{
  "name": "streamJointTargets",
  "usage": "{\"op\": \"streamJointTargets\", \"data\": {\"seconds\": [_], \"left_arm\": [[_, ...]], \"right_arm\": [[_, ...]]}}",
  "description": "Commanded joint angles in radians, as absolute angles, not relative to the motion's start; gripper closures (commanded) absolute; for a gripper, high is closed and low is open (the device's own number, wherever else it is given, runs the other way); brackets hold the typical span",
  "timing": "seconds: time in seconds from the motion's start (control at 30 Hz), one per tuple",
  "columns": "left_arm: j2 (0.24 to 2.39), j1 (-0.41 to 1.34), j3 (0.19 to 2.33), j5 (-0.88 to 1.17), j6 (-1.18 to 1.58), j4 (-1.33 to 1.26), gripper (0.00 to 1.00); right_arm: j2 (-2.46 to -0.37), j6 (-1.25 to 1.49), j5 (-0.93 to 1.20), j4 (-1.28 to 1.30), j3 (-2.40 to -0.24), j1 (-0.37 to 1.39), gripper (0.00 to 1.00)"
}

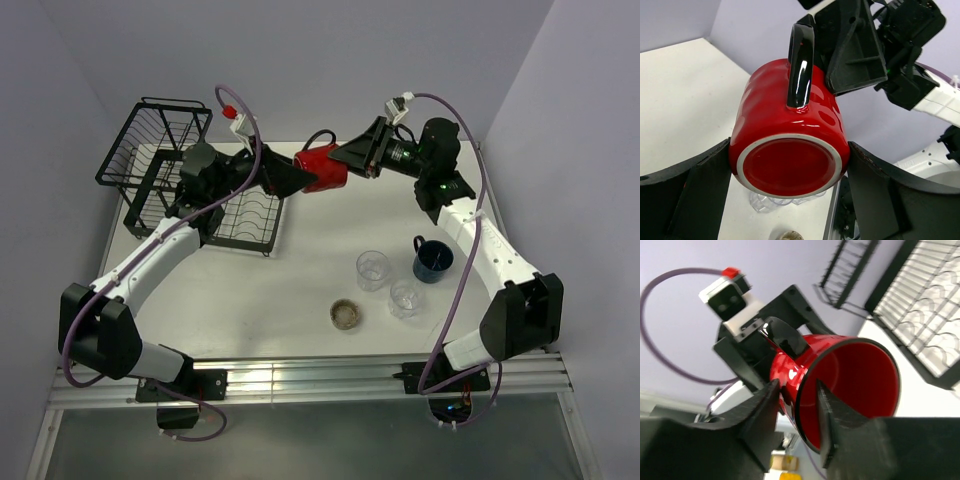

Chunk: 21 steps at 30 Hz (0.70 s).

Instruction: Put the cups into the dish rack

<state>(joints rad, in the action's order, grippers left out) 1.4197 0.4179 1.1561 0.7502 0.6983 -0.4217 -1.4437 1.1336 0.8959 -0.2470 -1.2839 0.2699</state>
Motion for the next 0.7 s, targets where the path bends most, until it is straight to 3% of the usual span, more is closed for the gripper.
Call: {"op": "streamJointTargets", "data": {"seconds": [0.0,0.4,0.67], "left_arm": [[1.351,0.420,1.203,0.680,0.661,-0.465,1.00],[1.367,0.422,1.313,0.442,0.557,-0.207,1.00],[1.511,0.422,1.534,0.077,0.483,0.182,1.00]], "right_arm": [[-1.397,1.040,0.830,-0.161,-1.330,0.261,0.55],[-1.368,0.878,0.672,0.062,-1.331,0.229,0.50],[-1.341,0.764,0.488,0.209,-1.336,0.218,0.50]]}}
